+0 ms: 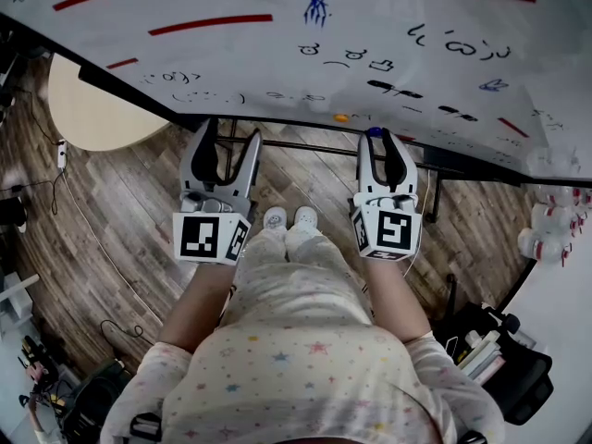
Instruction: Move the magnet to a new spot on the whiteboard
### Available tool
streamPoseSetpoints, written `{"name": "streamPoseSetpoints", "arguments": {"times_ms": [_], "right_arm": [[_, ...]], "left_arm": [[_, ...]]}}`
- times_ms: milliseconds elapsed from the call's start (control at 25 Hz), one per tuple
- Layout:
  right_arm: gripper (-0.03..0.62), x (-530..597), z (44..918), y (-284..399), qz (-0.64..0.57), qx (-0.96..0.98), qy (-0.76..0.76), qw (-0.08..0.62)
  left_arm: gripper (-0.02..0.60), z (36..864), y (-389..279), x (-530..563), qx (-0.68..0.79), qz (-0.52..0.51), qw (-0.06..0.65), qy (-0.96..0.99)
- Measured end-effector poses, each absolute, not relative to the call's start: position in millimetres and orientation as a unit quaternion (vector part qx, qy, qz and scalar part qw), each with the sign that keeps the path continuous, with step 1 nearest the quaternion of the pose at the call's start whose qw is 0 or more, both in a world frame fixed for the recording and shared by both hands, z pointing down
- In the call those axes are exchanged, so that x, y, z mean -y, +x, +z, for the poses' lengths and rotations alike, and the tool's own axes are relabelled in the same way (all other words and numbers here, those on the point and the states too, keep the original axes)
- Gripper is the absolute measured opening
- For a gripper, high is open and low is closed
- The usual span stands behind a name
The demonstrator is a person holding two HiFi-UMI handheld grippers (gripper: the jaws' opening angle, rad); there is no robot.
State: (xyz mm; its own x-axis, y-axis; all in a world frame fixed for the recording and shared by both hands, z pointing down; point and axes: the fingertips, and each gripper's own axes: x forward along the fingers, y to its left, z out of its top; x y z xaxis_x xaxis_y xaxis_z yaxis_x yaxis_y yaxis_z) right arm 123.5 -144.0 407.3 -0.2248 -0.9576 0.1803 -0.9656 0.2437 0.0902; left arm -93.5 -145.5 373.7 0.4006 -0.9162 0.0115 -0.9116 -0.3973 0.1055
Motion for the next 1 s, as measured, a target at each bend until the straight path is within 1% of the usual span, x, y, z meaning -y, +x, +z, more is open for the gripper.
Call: {"name": "streamPoseSetpoints", "arguments": {"times_ms": [1000], "right_arm": [[0.123, 169, 446, 127, 0.048, 0.777, 0.618, 0.11]], "left_arm": [[0.25, 403, -94, 134, 0.562, 0.002, 0.07, 0.824]]}}
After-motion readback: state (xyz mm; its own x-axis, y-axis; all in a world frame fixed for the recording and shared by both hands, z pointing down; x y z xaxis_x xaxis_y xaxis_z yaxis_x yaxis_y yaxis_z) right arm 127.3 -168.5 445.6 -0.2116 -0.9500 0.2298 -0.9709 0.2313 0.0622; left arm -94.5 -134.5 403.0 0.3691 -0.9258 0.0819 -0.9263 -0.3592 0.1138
